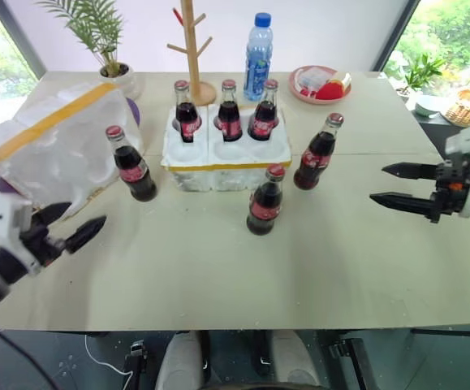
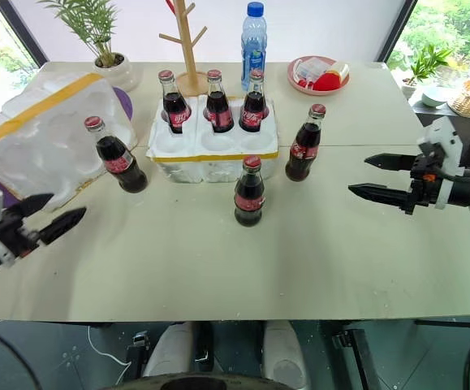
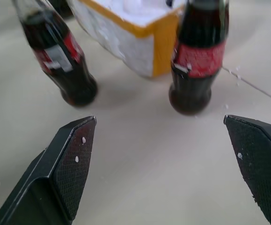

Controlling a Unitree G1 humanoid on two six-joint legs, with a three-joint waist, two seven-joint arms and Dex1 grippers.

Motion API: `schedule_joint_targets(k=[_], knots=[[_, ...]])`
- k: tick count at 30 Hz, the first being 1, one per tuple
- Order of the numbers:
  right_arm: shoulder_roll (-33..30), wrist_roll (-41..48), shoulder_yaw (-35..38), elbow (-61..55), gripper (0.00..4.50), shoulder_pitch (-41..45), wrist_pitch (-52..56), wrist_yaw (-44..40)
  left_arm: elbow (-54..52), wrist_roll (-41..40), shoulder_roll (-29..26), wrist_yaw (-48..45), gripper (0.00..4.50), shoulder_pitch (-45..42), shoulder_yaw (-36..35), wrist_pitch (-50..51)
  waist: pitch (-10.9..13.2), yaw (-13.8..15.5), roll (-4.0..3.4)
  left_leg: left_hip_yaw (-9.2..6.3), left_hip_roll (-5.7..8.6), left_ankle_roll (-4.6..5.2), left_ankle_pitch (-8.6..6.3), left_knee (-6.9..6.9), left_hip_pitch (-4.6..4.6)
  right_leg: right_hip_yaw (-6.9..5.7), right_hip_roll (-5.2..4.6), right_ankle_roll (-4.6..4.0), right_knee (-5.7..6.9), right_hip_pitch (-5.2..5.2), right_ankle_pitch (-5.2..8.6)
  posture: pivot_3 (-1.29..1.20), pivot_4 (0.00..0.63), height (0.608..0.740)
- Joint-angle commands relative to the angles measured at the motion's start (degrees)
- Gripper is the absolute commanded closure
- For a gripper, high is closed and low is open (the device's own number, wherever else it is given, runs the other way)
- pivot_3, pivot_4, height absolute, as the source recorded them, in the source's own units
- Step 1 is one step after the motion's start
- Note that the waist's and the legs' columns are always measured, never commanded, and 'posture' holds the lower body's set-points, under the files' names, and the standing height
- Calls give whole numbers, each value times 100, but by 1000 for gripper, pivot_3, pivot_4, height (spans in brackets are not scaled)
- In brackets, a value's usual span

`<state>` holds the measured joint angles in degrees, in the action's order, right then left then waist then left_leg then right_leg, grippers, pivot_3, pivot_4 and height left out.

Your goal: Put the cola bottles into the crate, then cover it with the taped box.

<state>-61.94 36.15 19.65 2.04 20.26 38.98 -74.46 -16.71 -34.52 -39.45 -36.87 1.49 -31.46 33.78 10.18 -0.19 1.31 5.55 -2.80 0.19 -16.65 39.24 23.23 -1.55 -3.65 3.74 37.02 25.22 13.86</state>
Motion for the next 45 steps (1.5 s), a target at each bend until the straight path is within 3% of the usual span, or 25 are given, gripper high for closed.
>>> schedule_joint_targets(k=[1,9,17,24,26,28,32,37,40,45], knots=[[-190,932,663,-1062,0,-167,780,-38,344,386,133,323,8,-595,458,-379,-3,-6,6,-4,-2,0,0,0,1,-2,4,1,0,-1,-1,0,150,740],[-129,2083,1228,-2403,0,-527,1620,375,1525,851,310,307,8,-1783,1158,-869,-4,-33,10,-12,-1,0,0,0,0,-8,7,1,3,-3,-1,0,150,740],[40,2416,895,-2728,0,-404,1672,974,2766,1331,445,-79,8,-2658,1804,-1558,-6,-18,16,-15,6,-2,2,3,1,-10,5,3,2,-8,-2,0,150,740],[92,2570,663,-2675,0,-158,1643,1304,3381,1440,501,-225,8,-3105,1876,-1893,-6,-42,17,-21,6,-2,2,3,2,-14,9,3,4,-7,-2,0,150,740],[123,2591,616,-2656,0,-107,1638,1396,3405,1441,473,-266,853,-3118,1851,-1909,-6,-41,17,-21,4,-2,2,3,2,-14,9,3,4,-7,-2,0,150,740],[144,2604,598,-2626,0,-90,1623,1439,3307,1404,388,-347,1740,-3063,1817,-1827,-6,-38,17,-23,3,-2,2,3,2,-13,9,3,5,-7,-2,0,150,740],[153,2529,604,-2560,0,-155,1536,1408,2549,893,19,-823,1700,-2777,1629,-1126,-4,-66,20,-23,1,-1,2,3,4,-14,8,4,4,-6,-2,0,150,740],[132,2377,634,-2399,0,-315,1360,1282,1558,-436,-954,-2020,1700,-2600,1316,444,5,-39,35,-25,-4,-4,3,3,13,-15,9,4,6,4,-2,0,150,740],[141,2287,606,-2322,0,-355,1269,1249,1681,-1066,-1300,-2519,1700,-3294,1331,1143,7,24,38,-33,0,-8,6,5,15,-20,5,4,6,2,-1,0,150,740],[203,2188,531,-2298,0,-417,1158,1286,3203,-465,-685,-2282,1700,-5204,1875,666,7,135,38,-46,19,-7,5,29,12,-30,8,5,2,-24,0,0,150,740]])
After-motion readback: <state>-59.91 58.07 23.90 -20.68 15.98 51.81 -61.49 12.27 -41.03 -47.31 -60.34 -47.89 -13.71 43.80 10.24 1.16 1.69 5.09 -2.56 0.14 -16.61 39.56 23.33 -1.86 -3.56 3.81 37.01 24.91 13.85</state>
